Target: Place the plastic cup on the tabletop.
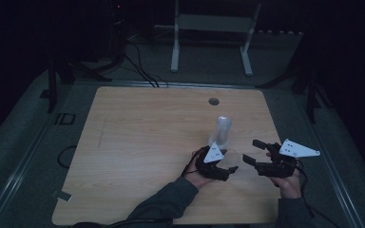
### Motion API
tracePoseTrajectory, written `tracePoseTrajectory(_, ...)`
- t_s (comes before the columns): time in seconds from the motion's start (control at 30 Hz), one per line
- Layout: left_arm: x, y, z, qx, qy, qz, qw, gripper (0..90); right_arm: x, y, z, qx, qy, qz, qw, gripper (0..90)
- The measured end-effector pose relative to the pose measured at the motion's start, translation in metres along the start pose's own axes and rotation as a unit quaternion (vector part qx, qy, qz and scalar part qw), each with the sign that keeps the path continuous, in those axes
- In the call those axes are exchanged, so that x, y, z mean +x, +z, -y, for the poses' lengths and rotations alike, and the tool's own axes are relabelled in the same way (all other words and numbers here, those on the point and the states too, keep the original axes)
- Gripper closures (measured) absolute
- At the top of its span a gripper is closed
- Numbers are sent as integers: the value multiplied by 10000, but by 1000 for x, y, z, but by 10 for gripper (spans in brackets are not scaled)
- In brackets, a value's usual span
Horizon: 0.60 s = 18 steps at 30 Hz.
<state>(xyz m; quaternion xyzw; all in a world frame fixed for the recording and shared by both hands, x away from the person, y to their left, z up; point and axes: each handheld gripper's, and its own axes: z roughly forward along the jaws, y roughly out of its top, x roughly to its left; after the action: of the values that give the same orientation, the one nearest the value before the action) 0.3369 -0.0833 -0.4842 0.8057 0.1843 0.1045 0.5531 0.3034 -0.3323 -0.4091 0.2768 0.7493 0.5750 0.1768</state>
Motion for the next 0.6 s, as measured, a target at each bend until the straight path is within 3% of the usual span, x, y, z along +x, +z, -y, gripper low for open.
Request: tracePoseTrajectory(0.6,-2,1,5,323,-138,98,9993,180,-1,-1,2,7,20,10,10000,242)
